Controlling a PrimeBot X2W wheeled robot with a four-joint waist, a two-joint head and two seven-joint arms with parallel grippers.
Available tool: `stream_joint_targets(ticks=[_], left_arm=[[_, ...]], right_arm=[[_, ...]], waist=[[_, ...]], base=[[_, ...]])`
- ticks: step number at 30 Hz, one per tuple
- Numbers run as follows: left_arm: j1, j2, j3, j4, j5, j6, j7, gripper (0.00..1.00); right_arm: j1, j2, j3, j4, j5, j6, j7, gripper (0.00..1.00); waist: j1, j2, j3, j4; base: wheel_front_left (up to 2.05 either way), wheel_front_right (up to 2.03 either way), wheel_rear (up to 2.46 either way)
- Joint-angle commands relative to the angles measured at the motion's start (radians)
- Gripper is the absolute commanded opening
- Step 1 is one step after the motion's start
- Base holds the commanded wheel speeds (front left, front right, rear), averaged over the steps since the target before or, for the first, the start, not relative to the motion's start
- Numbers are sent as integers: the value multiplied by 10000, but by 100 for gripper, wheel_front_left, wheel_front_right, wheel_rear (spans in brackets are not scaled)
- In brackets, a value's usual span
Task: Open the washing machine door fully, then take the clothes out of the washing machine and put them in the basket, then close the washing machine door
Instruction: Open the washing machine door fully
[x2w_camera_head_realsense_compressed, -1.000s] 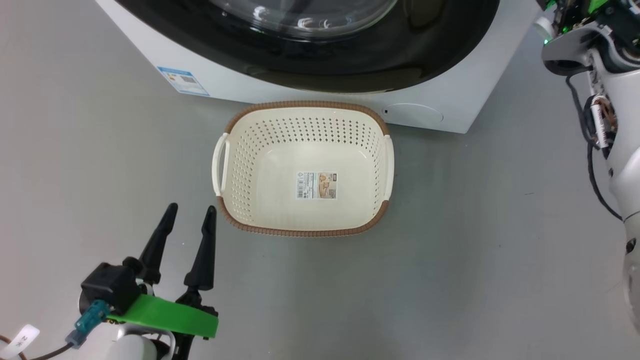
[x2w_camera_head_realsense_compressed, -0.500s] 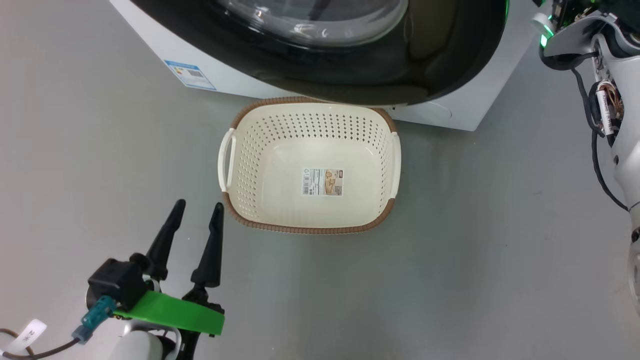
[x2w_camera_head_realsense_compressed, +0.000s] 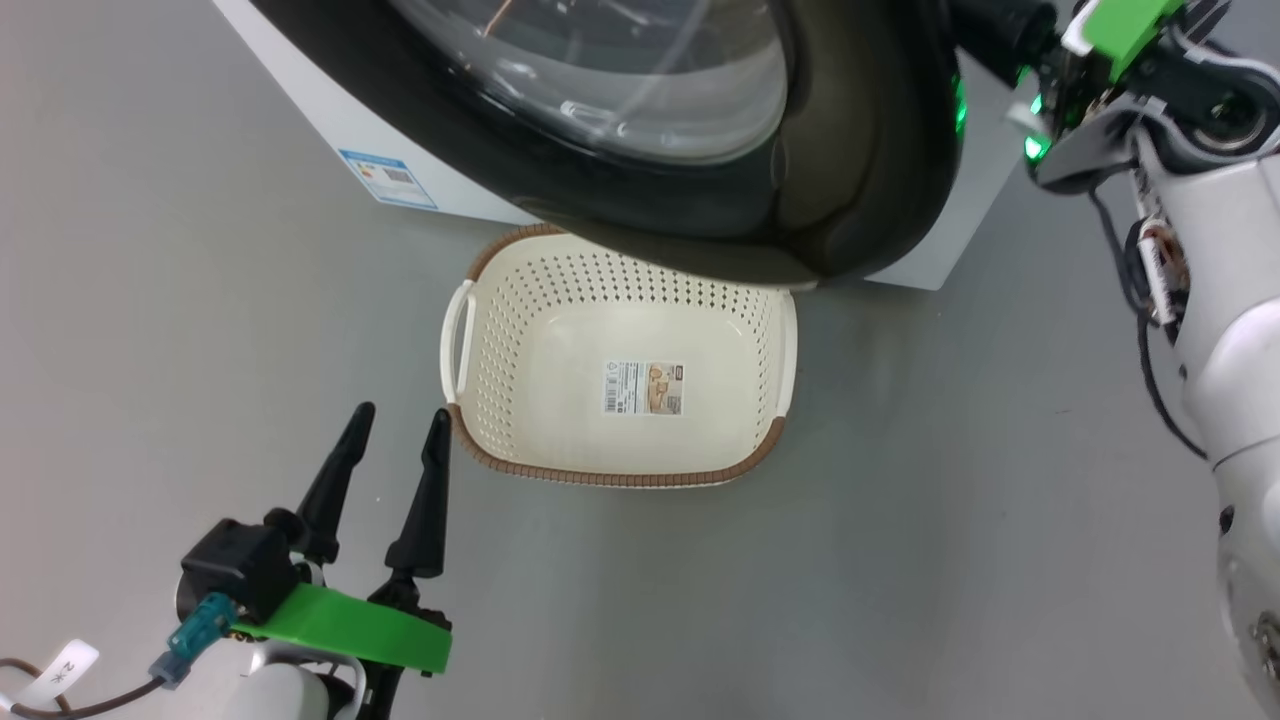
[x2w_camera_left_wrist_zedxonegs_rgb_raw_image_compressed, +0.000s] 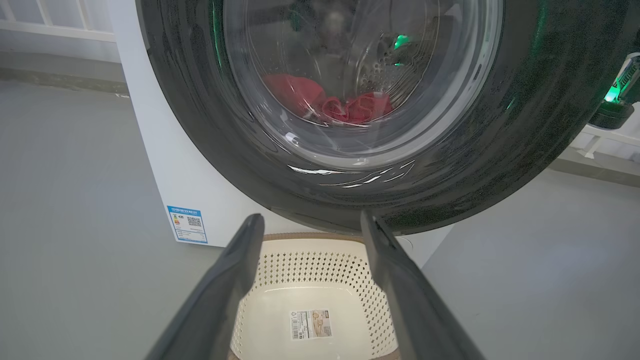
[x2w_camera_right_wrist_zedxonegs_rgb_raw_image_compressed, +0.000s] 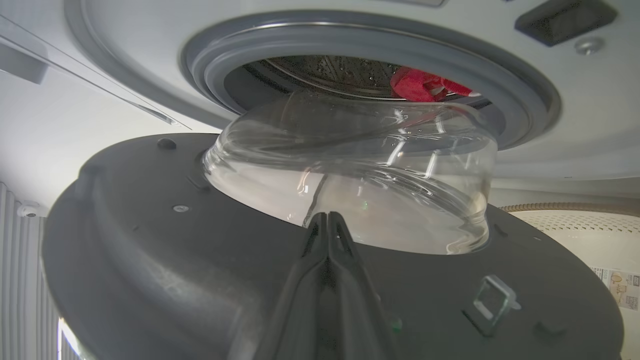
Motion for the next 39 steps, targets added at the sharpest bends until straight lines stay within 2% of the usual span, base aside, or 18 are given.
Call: stream_joint_targets(ticks=[1,20,39], left_arm=[[-75,197,340,-164,50,-31,-92,100],[820,102,390,-39,398,-31,-92,100],[1526,-44,501,46,670,-31,-92,100]], right_arm=[[339,416,174,-464,118,16,196,0],[3354,775,1000,-3026,341,16,1236,0],[5632,1162,1849,-5052,423,16,1478,0]], waist=[[0,0,-161,-31],[0,0,-1598,-11],[0,0,-2614,701]], base=[[0,0,0],[0,0,0],[0,0,0]])
